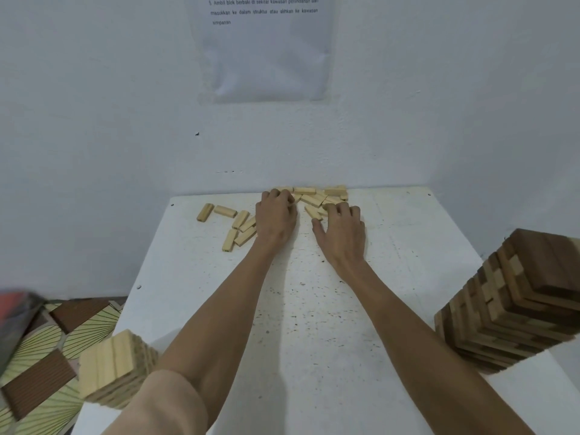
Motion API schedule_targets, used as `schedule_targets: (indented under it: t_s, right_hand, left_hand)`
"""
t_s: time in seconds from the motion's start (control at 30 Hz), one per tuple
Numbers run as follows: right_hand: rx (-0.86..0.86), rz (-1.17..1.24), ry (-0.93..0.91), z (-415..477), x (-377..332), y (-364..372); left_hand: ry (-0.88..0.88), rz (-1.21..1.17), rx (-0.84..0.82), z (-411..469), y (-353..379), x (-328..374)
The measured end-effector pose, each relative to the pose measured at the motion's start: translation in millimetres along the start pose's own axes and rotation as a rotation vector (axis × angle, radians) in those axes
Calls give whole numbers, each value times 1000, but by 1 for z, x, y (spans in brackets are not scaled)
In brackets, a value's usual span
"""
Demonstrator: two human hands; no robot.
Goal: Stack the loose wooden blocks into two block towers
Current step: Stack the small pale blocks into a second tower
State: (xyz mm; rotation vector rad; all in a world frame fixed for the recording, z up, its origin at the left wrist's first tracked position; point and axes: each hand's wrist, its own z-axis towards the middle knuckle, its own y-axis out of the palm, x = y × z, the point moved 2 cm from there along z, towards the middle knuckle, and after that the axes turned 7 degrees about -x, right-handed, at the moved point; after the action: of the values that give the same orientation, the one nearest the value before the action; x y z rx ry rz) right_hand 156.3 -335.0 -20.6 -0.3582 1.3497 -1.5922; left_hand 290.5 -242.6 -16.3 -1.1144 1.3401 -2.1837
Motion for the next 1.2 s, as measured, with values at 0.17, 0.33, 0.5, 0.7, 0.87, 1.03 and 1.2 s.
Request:
schedule_targets:
  t_s: [0.17,0.33,0.5,0.7,0.87,1.03,1.2]
  right_hand:
    - [-9,74,2,2,2,2]
    - [-16,22,17,1,0,3]
    - [-3,70,9,2,3,3]
    - [-101,116,-70,12,6,6]
    - [-98,265,-99,12,6,8]
    - [-86,310,-104,3,6,0]
    - [-71,388,-96,-19,3,-17]
  left_hand:
    - [-7,-11,20,-5,-4,-2]
    - [-2,-28,36,-12,-7,-2]
    - [8,-52,48,-17,-9,-2]
    - [20,-36,9,-14,-11,-4]
    - [16,-50,11,-16,-12,-3]
    - [-1,-165,43,-27,-14,-1]
    - [-15,-303,96,-56,-23,6]
